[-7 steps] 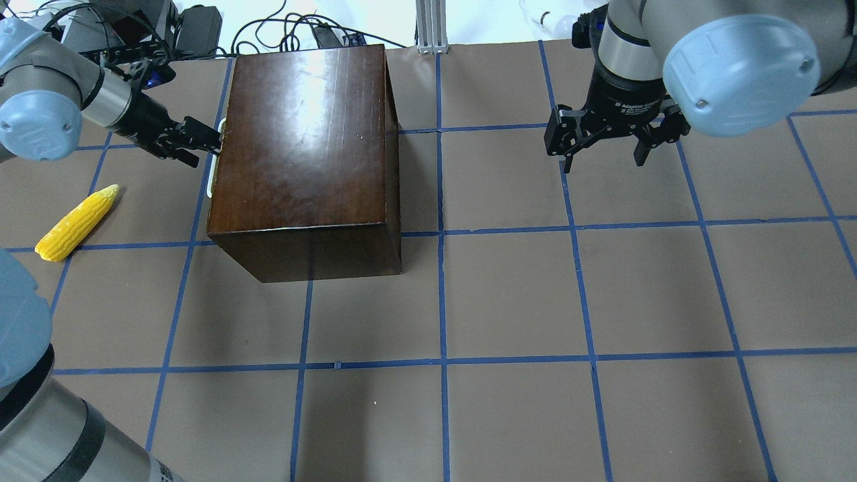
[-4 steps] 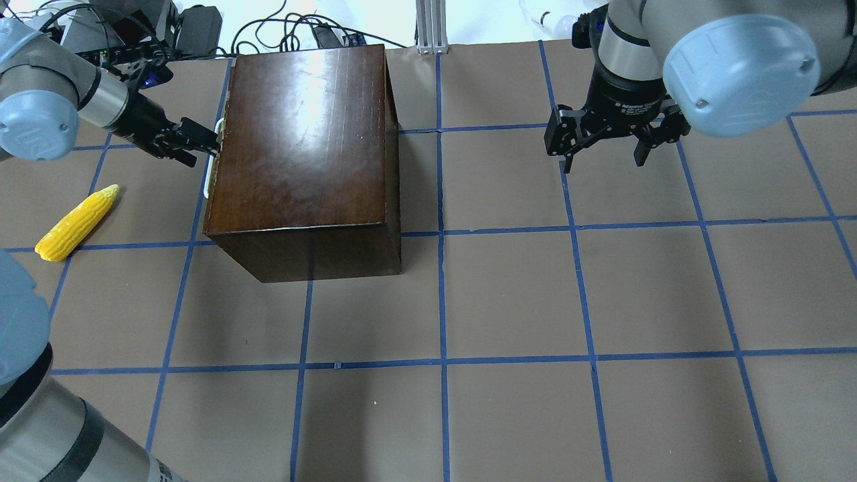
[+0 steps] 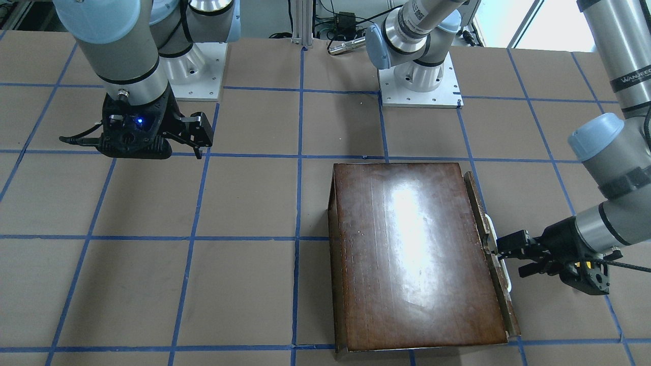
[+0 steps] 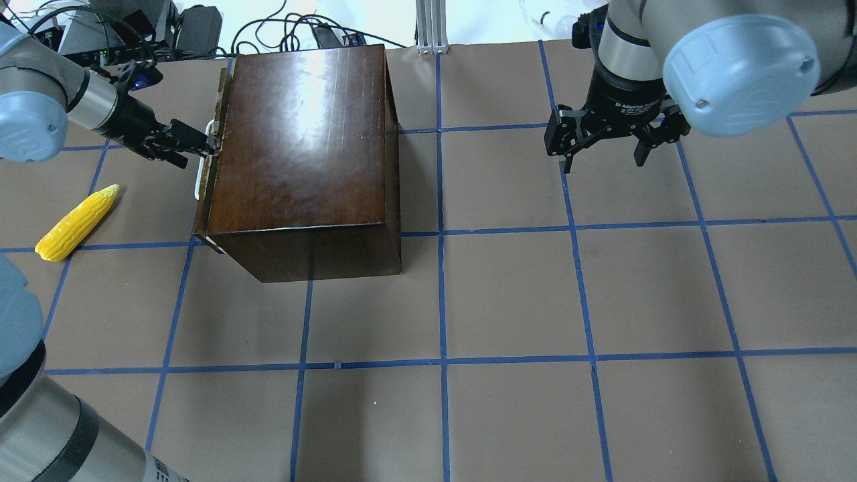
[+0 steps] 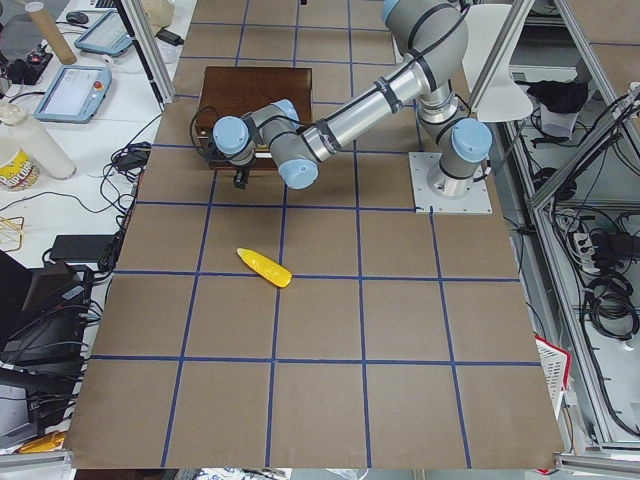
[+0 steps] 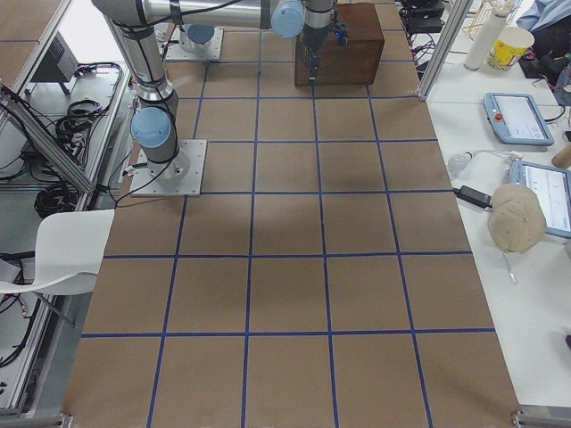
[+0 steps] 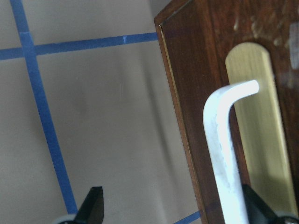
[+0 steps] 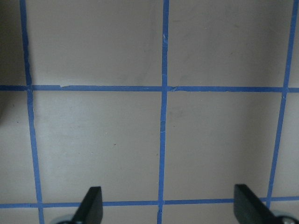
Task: Open drawer and put corn inside
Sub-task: 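Hook the left gripper onto the white drawer handle, then pull the drawer open with the left gripper, away from the cabinet, then move the left gripper down over the yellow corn cob, then grasp the yellow corn cob with the left gripper and lift it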
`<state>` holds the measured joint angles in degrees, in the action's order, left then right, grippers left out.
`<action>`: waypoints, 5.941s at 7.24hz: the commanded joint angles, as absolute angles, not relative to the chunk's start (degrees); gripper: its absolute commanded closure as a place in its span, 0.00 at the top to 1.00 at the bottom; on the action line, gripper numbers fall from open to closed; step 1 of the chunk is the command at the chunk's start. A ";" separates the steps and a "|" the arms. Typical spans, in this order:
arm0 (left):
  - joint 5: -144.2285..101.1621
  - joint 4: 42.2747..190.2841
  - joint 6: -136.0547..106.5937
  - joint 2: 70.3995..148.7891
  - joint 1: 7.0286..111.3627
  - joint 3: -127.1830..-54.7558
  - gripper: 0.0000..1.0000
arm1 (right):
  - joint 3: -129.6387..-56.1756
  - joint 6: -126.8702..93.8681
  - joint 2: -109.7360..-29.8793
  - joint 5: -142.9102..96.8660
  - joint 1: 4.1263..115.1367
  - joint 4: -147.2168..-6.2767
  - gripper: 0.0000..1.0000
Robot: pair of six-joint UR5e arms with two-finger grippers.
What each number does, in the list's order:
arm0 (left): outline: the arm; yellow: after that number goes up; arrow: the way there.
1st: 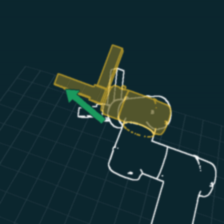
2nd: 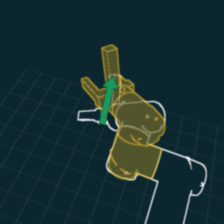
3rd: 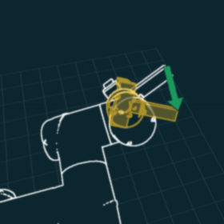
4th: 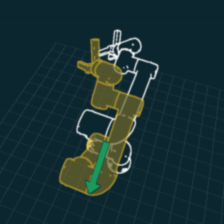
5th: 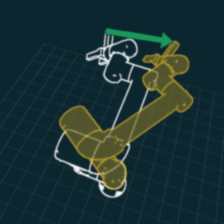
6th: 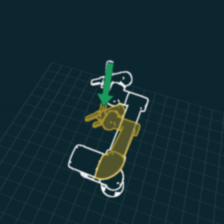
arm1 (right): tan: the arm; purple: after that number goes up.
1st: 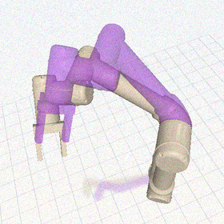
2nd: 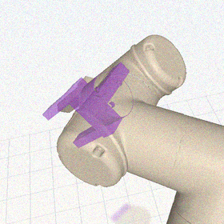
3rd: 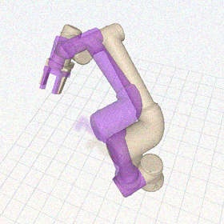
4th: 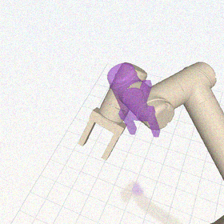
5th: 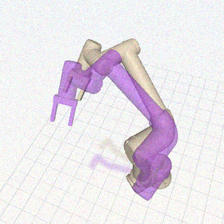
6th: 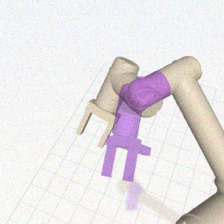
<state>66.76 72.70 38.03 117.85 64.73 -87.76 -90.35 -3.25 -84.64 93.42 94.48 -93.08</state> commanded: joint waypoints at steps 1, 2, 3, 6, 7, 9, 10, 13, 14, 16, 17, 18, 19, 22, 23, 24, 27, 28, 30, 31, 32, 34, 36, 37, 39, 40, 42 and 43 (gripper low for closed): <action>66.80 72.77 38.14 117.86 64.34 -87.63 1.00 | -90.35 -3.25 -84.64 93.43 94.48 -93.16 1.00; 66.80 72.77 38.41 117.86 63.99 -87.54 1.00 | -90.35 -3.25 -84.64 93.43 94.48 -93.08 1.00; 66.80 72.86 38.50 117.86 63.81 -87.54 1.00 | -90.35 -3.25 -84.64 93.43 94.48 -93.08 1.00; 66.88 73.30 40.51 117.95 63.02 -86.58 1.00 | -90.35 -3.25 -84.64 93.43 94.48 -93.16 1.00; 66.88 74.78 40.60 117.95 63.02 -85.70 1.00 | -90.35 -3.25 -84.64 93.43 94.48 -93.16 1.00; 66.89 75.23 43.05 118.30 61.97 -85.52 1.00 | -90.35 -3.25 -84.64 93.43 94.48 -93.16 1.00; 66.97 75.32 43.50 118.74 61.27 -85.43 1.00 | -90.35 -3.25 -84.64 93.43 94.48 -93.08 1.00; 70.03 75.50 44.91 118.92 60.56 -84.21 1.00 | -90.35 -3.25 -84.64 93.43 94.48 -93.08 1.00; 70.14 76.28 45.87 119.18 60.47 -83.85 1.00 | -90.35 -3.25 -84.64 93.43 94.48 -93.08 1.00; 70.31 76.29 46.14 119.18 60.47 -83.67 1.00 | -90.35 -3.25 -84.73 93.43 94.48 -93.08 1.00; 70.31 76.38 46.14 119.18 60.47 -83.24 1.00 | -90.35 -3.25 -84.64 93.43 94.48 -93.08 1.00; 71.70 76.46 47.01 119.18 60.38 -82.97 1.00 | -90.35 -3.25 -84.64 93.43 94.48 -93.08 1.00; 71.89 76.46 47.98 119.27 59.77 -82.97 1.00 | -90.35 -3.25 -84.64 93.43 94.48 -93.08 1.00; 73.64 76.38 50.27 119.36 58.10 -82.88 1.00 | -90.35 -3.25 -84.64 93.43 94.48 -93.08 1.00; 73.65 76.46 50.36 119.36 58.10 -82.71 1.00 | -90.35 -3.25 -84.64 93.43 94.48 -93.08 1.00; 73.83 76.46 50.36 118.66 58.10 -82.53 1.00 | -90.35 -3.25 -84.64 93.43 94.48 -93.08 1.00; 75.32 80.30 50.27 116.46 55.73 -78.86 1.00 | -90.35 -3.25 -84.64 93.43 94.48 -93.16 1.00; 80.02 82.59 50.45 116.37 54.16 -75.71 1.00 | -90.35 -3.25 -84.64 93.43 94.48 -93.08 1.00; 83.05 81.75 57.87 117.50 51.69 -75.50 1.00 | -90.35 -3.25 -84.64 93.43 94.48 -93.08 1.00; 83.84 80.61 62.18 118.12 50.37 -76.11 1.00 | -90.35 -3.25 -84.64 93.51 94.48 -93.08 1.00; 87.50 78.16 65.45 118.82 50.27 -77.07 1.00 | -90.35 -3.25 -84.73 93.43 94.48 -93.08 1.00; 90.00 67.21 69.50 119.53 49.75 -84.51 1.00 | -90.35 -3.25 -84.64 93.43 94.48 -93.08 1.00; 90.87 64.34 70.84 119.62 49.48 -88.93 1.00 | -90.35 -3.25 -84.64 93.43 94.48 -93.08 1.00; 92.62 64.16 73.45 119.97 49.48 -89.55 1.00 | -90.35 -3.25 -84.64 93.43 94.48 -93.16 1.00; 94.73 61.89 73.91 122.16 49.39 -89.56 1.00 | -90.35 -3.25 -84.64 93.43 94.48 -93.16 1.00; 96.31 60.57 74.44 123.04 49.39 -89.65 1.00 | -90.35 -3.25 -84.64 93.43 94.48 -93.16 1.00; 96.50 59.07 74.62 124.45 49.39 -89.39 1.00 | -90.35 -3.25 -84.64 93.43 94.48 -93.16 1.00; 96.42 59.15 74.62 124.71 49.39 -89.12 1.00 | -90.35 -3.25 -84.64 93.43 94.48 -93.08 1.00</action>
